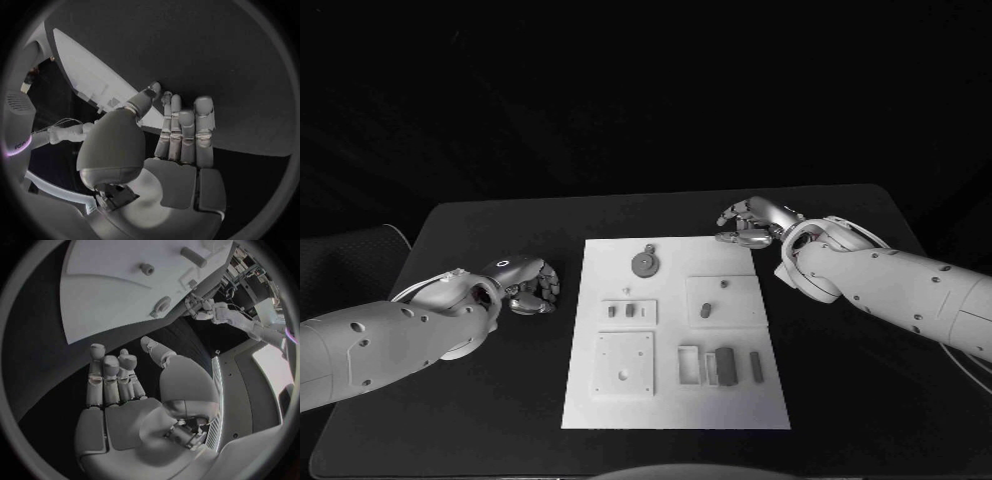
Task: Assemble the parts on the task board
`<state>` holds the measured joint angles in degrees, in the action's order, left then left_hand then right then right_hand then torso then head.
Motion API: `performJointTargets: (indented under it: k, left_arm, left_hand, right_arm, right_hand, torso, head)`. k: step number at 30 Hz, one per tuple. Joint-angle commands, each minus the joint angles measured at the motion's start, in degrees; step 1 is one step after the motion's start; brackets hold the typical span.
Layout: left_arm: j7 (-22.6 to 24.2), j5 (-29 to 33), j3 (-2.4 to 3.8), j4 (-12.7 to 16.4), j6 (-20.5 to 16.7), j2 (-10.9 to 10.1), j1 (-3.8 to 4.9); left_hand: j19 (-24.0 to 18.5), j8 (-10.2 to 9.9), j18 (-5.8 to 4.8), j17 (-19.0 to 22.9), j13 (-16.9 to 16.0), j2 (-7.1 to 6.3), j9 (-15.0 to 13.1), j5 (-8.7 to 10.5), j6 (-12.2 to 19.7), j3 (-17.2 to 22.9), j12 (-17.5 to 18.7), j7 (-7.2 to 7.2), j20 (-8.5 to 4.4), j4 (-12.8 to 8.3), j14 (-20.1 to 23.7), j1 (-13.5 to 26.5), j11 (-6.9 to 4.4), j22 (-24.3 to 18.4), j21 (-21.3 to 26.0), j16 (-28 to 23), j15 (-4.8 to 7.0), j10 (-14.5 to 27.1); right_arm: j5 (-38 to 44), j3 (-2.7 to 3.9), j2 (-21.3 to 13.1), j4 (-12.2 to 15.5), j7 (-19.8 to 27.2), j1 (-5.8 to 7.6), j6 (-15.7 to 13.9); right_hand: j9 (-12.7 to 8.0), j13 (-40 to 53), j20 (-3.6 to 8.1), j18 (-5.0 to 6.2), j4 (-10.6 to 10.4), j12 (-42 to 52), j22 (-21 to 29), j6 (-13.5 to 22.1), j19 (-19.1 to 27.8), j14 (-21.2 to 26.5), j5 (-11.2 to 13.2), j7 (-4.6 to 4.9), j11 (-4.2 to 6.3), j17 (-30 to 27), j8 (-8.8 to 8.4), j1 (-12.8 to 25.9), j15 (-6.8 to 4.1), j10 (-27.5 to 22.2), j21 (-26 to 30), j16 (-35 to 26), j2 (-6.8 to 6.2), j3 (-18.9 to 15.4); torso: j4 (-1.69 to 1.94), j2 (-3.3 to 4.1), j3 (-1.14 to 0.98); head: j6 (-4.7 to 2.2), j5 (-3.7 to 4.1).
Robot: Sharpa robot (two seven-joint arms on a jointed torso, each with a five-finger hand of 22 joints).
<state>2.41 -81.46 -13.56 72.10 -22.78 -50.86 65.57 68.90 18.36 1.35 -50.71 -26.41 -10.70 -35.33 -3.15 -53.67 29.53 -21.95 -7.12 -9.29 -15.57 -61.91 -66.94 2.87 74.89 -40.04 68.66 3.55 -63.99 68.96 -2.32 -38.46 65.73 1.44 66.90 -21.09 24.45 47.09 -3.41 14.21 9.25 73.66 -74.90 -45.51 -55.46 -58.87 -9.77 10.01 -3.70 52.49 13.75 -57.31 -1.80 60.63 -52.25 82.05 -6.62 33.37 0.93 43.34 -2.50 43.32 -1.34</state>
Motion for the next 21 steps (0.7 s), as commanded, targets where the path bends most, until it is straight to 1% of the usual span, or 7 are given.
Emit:
performJointTargets:
  k: [1,3,6,10,13,17,21]
  left_arm:
    - [0.49,0.57,-0.02,0.01,-1.03,0.14,-0.07]
    - [0.49,0.58,-0.02,0.01,-1.09,0.12,-0.07]
    - [0.53,0.64,-0.02,-0.03,-1.1,0.17,-0.07]
    - [0.63,0.77,-0.01,-0.05,-1.63,0.15,-0.07]
    - [0.8,1.16,-0.01,-0.12,-2.41,0.11,-0.07]
    - [0.24,1.17,0.0,-0.19,-1.01,0.0,-0.07]
    - [0.1,1.16,0.0,-0.19,0.07,0.0,-0.07]
  left_hand:
    - [0.16,-0.31,5.91,-0.09,-0.1,-0.46,0.09,0.14,0.44,-0.19,0.36,-0.02,0.34,0.06,0.0,0.38,0.18,0.07,0.4,-0.18,-0.3,0.23]
    - [0.17,-0.34,5.93,-0.1,-0.11,-0.53,0.11,0.14,0.49,-0.19,0.4,-0.06,0.35,0.08,-0.01,0.38,0.2,0.08,0.42,-0.18,-0.32,0.28]
    - [0.19,-0.41,5.95,-0.11,-0.15,-0.71,0.16,0.14,0.6,-0.23,0.49,-0.1,0.39,0.13,-0.02,0.44,0.24,0.1,0.46,-0.19,-0.36,0.38]
    - [0.22,-0.51,5.97,-0.11,-0.25,-1.04,0.25,0.14,0.77,-0.33,0.61,-0.12,0.47,0.35,0.0,0.73,0.31,0.13,0.54,-0.23,-0.43,0.51]
    - [0.25,-0.6,6.02,-0.12,-0.37,-1.45,0.33,0.14,0.96,-0.4,0.73,-0.08,0.53,0.61,0.0,1.0,0.38,0.15,0.64,-0.27,-0.49,0.7]
    - [0.34,-1.0,6.13,-0.13,-0.64,-1.9,0.56,0.15,1.71,-0.34,0.81,-0.03,0.61,1.0,-0.05,1.15,0.43,0.19,0.8,-0.32,-0.55,0.85]
    - [0.49,-0.92,6.22,-0.22,-1.67,-3.2,0.64,0.15,1.66,-0.59,-0.3,-0.37,0.56,2.2,-0.08,1.99,0.15,0.36,0.97,-0.33,-0.3,0.22]
  right_arm:
    - [0.01,0.01,-0.02,0.05,0.31,-0.03,0.13]
    - [0.01,0.01,-0.03,0.04,0.32,-0.03,0.13]
    - [0.01,0.01,-0.03,0.08,0.35,-0.03,0.13]
    - [0.01,0.01,0.0,0.06,0.35,-0.03,0.12]
    - [0.01,0.01,-0.03,0.04,0.34,-0.04,0.12]
    - [0.01,0.01,0.07,0.0,0.36,-0.05,0.08]
    - [0.01,0.01,0.09,-0.02,0.39,-0.11,0.05]
  right_hand:
    - [-0.06,-0.05,0.36,0.79,-0.22,0.23,-0.45,0.0,-0.11,0.05,-0.24,0.23,-0.02,-0.09,0.17,0.44,-0.49,-0.17,0.22,0.25,-0.04,0.01]
    - [-0.06,-0.06,0.36,0.79,-0.21,0.23,-0.45,0.0,-0.12,0.05,-0.25,0.23,-0.02,-0.09,0.17,0.43,-0.49,-0.16,0.22,0.25,-0.05,0.01]
    - [-0.06,-0.06,0.37,0.79,-0.21,0.24,-0.45,0.0,-0.11,0.05,-0.27,0.23,-0.02,-0.09,0.17,0.42,-0.49,-0.16,0.22,0.26,-0.05,0.01]
    - [-0.07,-0.06,0.37,0.79,-0.2,0.24,-0.46,0.0,-0.12,0.05,-0.28,0.23,-0.02,-0.09,0.17,0.41,-0.49,-0.16,0.22,0.26,-0.04,0.02]
    - [-0.07,-0.06,0.37,0.79,-0.2,0.24,-0.46,0.0,-0.12,0.05,-0.29,0.23,-0.02,-0.09,0.17,0.41,-0.49,-0.16,0.22,0.26,-0.03,0.03]
    - [-0.07,-0.06,0.38,0.79,-0.2,0.24,-0.46,0.0,-0.12,0.04,-0.3,0.23,-0.02,-0.09,0.18,0.4,-0.49,-0.15,0.22,0.26,-0.04,0.03]
    - [-0.07,-0.07,0.38,0.79,-0.2,0.24,-0.46,0.0,-0.12,0.04,-0.31,0.23,-0.02,-0.1,0.18,0.4,-0.49,-0.15,0.22,0.26,-0.02,0.03]
  torso:
    - [-0.01,0.0,-0.04]
    - [-0.04,0.01,-0.02]
    - [-0.04,0.01,0.0]
    - [0.0,0.01,-0.02]
    - [0.01,-0.03,0.03]
    - [-0.01,-0.01,0.01]
    - [-0.03,-0.05,0.03]
  head:
    - [-0.05,0.05]
    - [0.07,0.12]
    - [0.03,0.27]
    - [0.02,0.18]
    - [-0.02,0.16]
    - [-0.02,0.12]
    - [-0.04,-0.05]
